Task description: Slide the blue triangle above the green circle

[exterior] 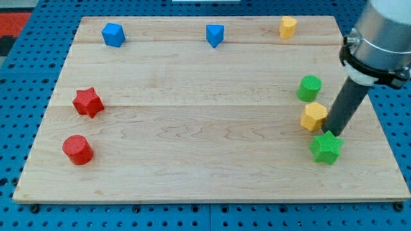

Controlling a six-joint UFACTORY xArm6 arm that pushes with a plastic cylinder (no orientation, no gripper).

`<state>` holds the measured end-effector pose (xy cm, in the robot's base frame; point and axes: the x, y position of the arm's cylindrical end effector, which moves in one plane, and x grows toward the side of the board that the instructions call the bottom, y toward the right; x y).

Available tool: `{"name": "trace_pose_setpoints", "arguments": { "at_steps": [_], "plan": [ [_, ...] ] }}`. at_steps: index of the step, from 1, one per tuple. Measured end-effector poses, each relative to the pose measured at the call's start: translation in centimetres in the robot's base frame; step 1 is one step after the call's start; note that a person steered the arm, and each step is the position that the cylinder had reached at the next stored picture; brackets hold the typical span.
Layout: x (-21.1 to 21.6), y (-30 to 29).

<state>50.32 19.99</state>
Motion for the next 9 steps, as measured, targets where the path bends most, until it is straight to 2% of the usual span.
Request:
{"name": "trace_pose_setpoints", "arguments": {
  "at_steps": [1, 2, 3, 4, 6, 7, 8, 9],
  "plan": [
    [-0.3, 0.8],
    [-2.0, 7.9],
    [-10.6, 7.8],
    [-17.4, 0.8],
    [-15.8, -22.9],
    [-21.9, -25.2],
    [-25.6, -23.7],
    [-25.6, -23.7]
  ]
}}
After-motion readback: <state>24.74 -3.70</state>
